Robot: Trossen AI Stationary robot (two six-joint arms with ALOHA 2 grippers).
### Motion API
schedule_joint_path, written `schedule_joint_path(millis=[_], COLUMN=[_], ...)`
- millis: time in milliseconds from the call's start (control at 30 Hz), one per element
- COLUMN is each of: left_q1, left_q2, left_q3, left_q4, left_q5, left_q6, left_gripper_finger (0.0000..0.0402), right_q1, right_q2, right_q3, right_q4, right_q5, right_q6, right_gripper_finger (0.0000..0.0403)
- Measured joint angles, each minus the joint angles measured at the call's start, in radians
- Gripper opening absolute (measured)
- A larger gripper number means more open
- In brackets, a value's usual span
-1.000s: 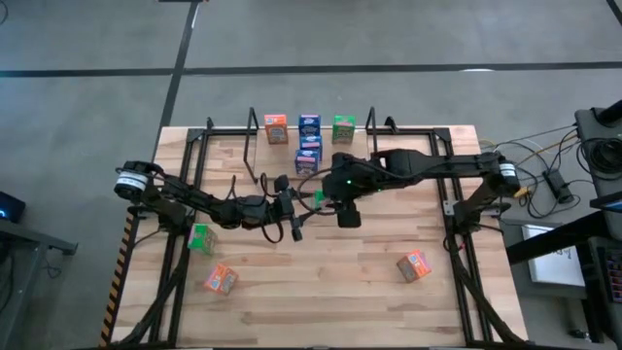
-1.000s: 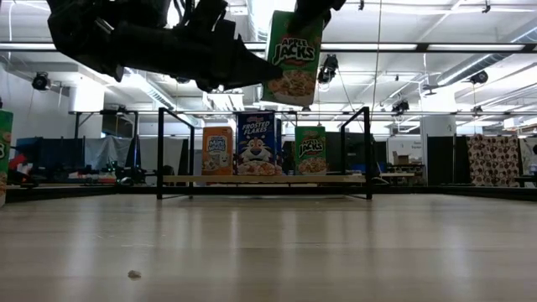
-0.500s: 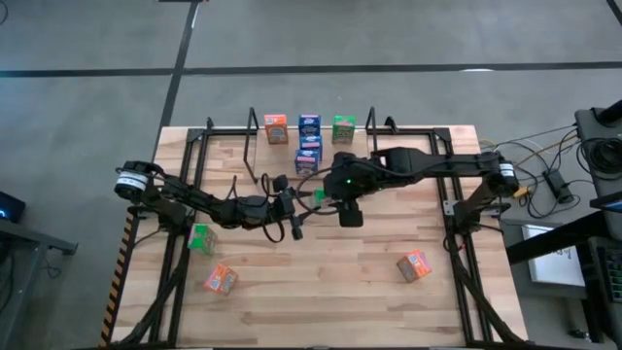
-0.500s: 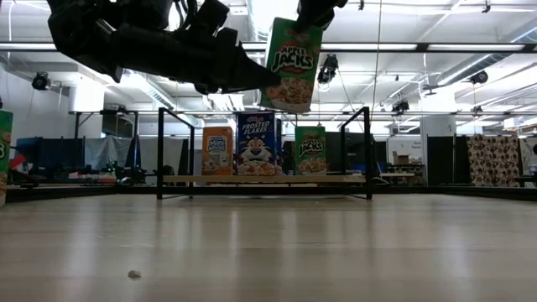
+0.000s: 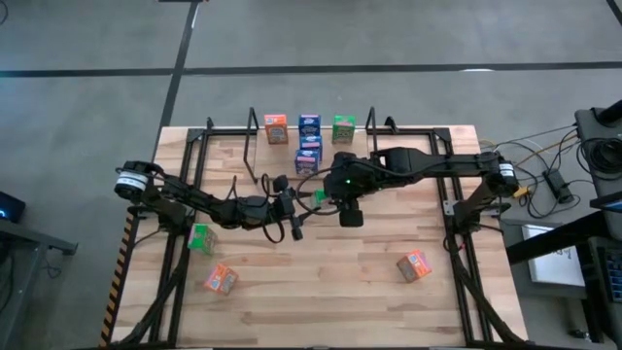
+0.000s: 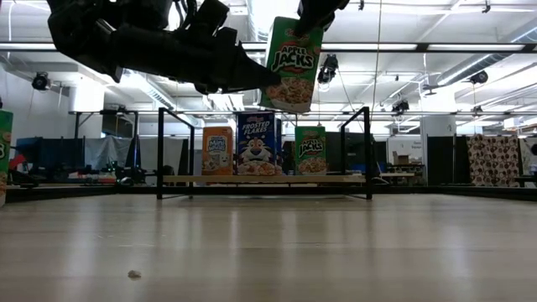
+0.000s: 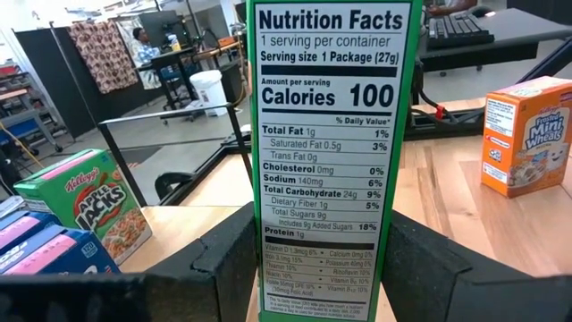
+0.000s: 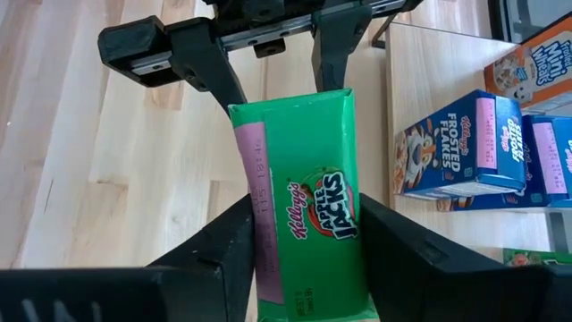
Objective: Stack cereal on shelf
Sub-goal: Put the right green cereal box on the shelf
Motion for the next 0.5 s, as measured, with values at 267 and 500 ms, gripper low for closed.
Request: schedule_joint_path(millis=[267, 500], left_q1=[0.000, 0.000], left_q2=[-0.011, -0.080], left_q3=[0.000, 0.000], left_q4=[-0.001, -0.075], left_q5=[0.007, 0.014], left_q6=[-0.012, -0.014], left_gripper_finger=[0.0200, 0.0255], right_q1=[0.000, -0.011], right_q2=[0.000, 0.000], right_q3=[0.000, -0.001], right_q4=[-0.008, -0.028], right_q5=[-0.002, 0.010], right_q6=[-0.011, -0.041], right_gripper_finger=[0.0149, 0.0151])
